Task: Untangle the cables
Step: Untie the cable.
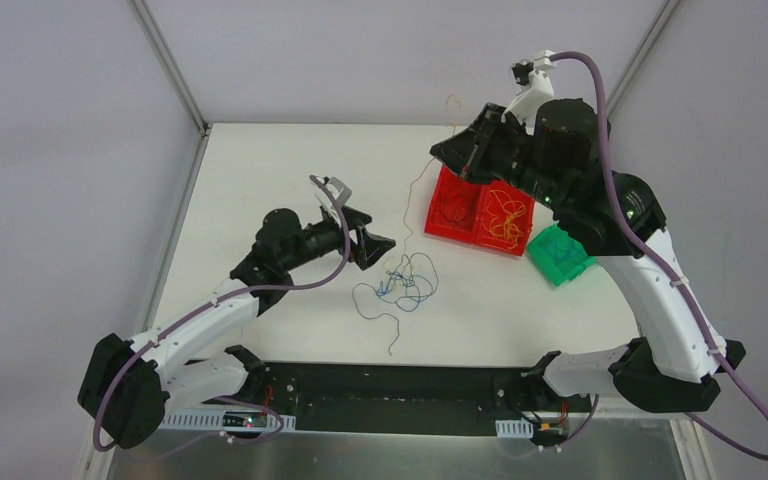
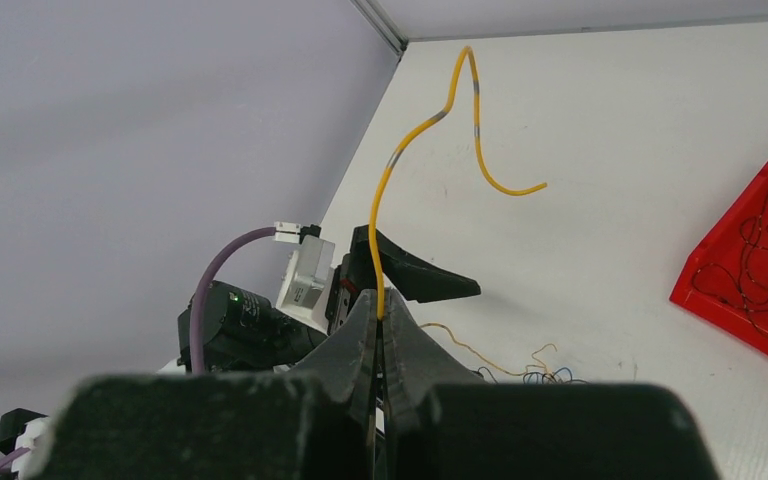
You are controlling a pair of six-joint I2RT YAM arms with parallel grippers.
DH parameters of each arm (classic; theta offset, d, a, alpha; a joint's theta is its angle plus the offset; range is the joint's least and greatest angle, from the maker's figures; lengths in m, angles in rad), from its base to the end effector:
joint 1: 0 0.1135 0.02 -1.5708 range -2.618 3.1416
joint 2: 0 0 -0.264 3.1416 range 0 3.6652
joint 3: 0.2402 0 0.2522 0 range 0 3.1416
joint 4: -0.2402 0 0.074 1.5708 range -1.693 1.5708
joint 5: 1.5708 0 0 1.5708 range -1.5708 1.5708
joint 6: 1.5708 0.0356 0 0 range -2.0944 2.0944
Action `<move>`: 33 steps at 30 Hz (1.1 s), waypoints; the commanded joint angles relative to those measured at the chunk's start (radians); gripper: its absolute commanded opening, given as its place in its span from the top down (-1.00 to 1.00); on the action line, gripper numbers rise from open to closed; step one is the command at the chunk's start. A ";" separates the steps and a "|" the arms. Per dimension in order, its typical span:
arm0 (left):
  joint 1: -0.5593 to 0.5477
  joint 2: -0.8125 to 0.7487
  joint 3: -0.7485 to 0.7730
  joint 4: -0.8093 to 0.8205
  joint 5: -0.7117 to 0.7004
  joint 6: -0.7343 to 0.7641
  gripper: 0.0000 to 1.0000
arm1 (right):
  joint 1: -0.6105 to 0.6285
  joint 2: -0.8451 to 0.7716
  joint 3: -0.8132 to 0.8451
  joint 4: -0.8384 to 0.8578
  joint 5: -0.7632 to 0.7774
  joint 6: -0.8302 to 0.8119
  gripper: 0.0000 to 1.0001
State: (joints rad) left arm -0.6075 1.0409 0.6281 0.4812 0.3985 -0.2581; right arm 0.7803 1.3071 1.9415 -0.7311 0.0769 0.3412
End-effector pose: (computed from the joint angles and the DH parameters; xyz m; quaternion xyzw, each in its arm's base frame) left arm 0.1905 -0.1492 0.3053 0.2588 0.6337 -0.4231 0.5937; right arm 0.1596 0.1542 0.5513 -0.1359 0.7278 0.3331 0.5839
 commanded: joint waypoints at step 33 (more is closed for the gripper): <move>-0.079 -0.017 0.330 -0.463 -0.165 0.195 1.00 | -0.012 -0.381 -0.840 0.161 0.098 0.122 0.75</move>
State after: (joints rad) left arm -0.6861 1.0267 0.9039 0.1173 0.2859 -0.0818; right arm 0.7727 0.9337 1.2190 -0.6449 0.1505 0.4259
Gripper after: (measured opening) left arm 0.011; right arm 0.093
